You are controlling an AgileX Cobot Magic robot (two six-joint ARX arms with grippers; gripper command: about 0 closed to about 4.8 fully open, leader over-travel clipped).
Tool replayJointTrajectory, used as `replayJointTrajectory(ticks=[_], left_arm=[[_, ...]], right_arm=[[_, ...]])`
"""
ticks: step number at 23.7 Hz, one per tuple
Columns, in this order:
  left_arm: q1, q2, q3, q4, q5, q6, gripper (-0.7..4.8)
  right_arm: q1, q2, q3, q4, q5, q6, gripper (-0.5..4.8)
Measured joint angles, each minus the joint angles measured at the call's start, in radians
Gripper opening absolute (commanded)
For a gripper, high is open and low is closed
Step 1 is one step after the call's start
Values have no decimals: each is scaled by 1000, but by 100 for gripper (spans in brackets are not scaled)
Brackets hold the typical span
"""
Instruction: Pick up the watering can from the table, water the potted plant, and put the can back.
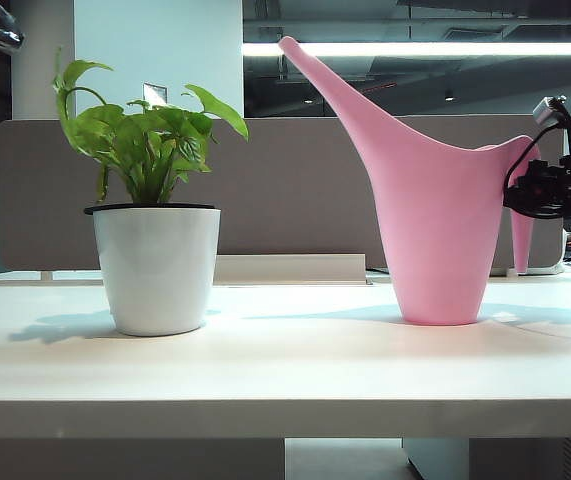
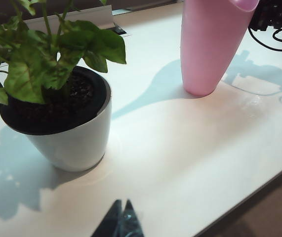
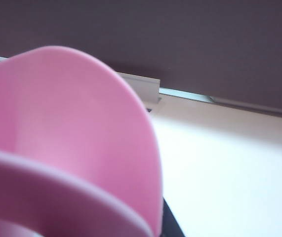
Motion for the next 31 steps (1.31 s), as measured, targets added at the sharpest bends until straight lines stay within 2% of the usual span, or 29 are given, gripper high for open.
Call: replayJointTrajectory(ticks=[6,13,23,26,31], left_arm=[[0,0,0,0,0,0,-5],[0,0,0,-1,0,0,-5],[0,0,0,-3,0,0,-5],[0,0,0,-6,0,0,-5],[0,0,0,-6,0,0,-5]], right_arm=[[3,-8,77,-165,20,-4,-1],[15,-77,106,-233,71,-30,-1],[48,-102,208,-352,94,-31,-1],[70,-119,280,-443,109,-39,-1],[79,-146,368,-500,119,-69,-1]])
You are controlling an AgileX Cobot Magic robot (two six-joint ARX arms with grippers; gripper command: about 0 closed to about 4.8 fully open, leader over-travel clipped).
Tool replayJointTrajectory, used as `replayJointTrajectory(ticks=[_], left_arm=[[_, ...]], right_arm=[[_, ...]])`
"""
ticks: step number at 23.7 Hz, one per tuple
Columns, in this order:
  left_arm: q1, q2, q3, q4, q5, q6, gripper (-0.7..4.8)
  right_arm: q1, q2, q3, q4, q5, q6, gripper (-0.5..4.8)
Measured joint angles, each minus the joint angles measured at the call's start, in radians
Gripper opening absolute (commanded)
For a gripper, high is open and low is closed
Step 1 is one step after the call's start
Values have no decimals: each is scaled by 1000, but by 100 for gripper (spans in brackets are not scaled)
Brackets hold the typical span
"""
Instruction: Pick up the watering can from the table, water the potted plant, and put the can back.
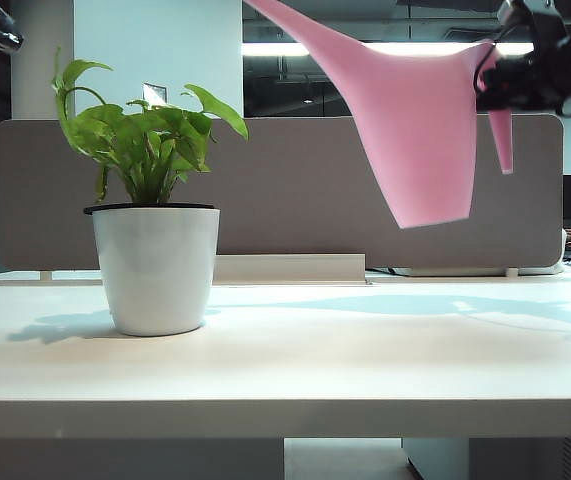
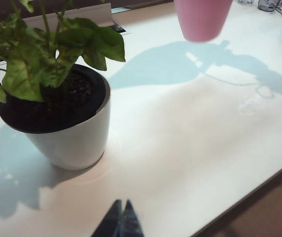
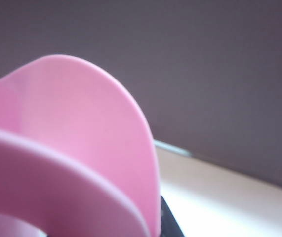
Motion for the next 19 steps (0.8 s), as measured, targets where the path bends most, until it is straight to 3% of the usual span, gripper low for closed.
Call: replayJointTrajectory(ticks=[9,19], left_arm=[[0,0,0,0,0,0,-5],[0,0,0,-1,0,0,-5]], right_arm=[[49,-59,90,-176,58,-131,-1],[134,-61,200,-343,200,-301,-1]])
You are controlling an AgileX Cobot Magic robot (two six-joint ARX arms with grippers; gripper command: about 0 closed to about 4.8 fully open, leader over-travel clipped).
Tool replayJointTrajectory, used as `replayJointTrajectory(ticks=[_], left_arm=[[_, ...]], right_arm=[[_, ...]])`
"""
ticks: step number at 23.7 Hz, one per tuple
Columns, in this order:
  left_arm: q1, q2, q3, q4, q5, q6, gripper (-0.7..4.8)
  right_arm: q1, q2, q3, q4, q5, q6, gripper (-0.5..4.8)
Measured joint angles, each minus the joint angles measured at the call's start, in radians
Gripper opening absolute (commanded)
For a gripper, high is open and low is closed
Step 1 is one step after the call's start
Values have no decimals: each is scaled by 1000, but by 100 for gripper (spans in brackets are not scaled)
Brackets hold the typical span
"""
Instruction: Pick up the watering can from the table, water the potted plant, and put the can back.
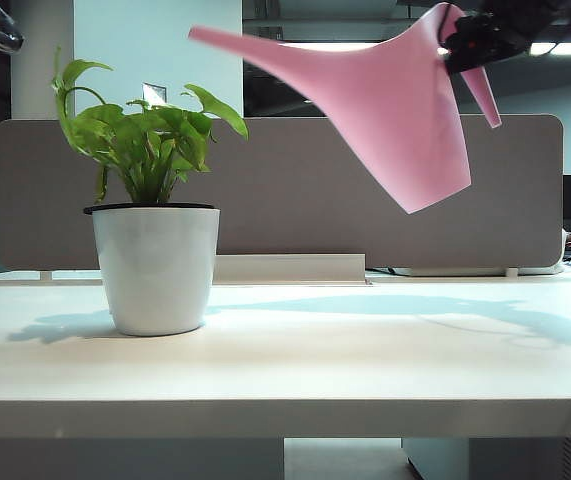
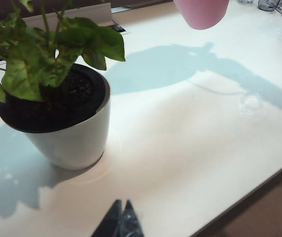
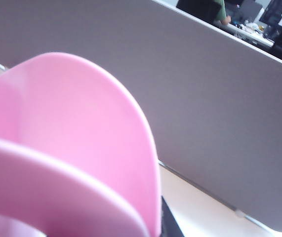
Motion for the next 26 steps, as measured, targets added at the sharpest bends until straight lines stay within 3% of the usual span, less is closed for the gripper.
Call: replayJointTrajectory(ticks=[10,26], left_arm=[[0,0,0,0,0,0,-5],[0,0,0,0,0,0,-5]], right_arm=[[43,-2,85,-77,75,-96,-1],[45,-87,84,-119,90,-170,-1]])
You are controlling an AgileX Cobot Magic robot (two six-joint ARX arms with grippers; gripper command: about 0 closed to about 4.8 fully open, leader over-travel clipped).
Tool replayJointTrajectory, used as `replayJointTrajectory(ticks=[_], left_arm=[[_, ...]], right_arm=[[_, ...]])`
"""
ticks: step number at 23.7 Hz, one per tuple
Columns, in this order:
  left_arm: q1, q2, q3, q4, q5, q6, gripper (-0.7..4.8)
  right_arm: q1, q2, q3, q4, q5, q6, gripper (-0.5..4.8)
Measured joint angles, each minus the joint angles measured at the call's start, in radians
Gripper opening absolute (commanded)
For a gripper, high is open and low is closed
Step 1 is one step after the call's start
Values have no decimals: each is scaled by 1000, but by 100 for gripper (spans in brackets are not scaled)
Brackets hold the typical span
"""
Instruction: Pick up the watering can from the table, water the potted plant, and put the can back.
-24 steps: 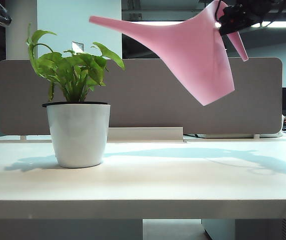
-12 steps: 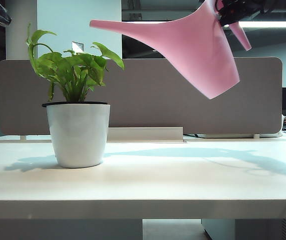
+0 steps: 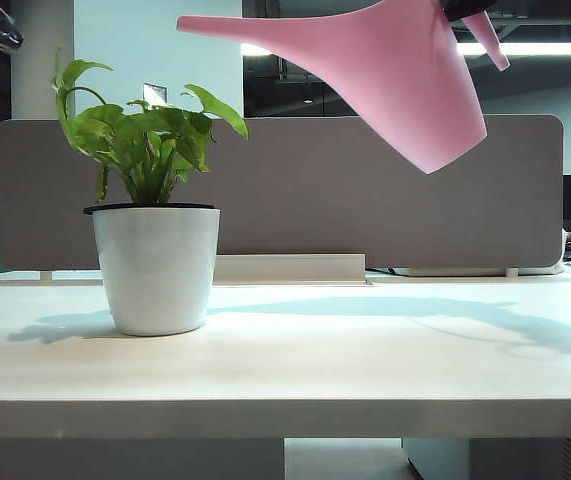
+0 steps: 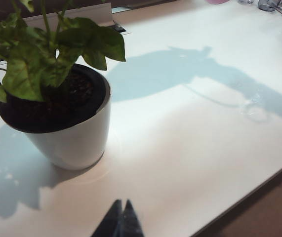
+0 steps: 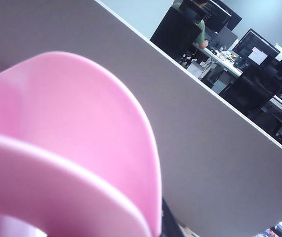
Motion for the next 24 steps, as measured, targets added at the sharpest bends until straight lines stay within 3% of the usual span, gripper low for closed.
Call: replayJointTrajectory(ticks=[19,24], left_arm=[[2,0,0,0,0,0,-5],[99,-11,0,0,0,0,-5]], right_arm=[[0,-14,0,-24,4,-28,-1],[0,-39,0,-24,8,-50,-1]])
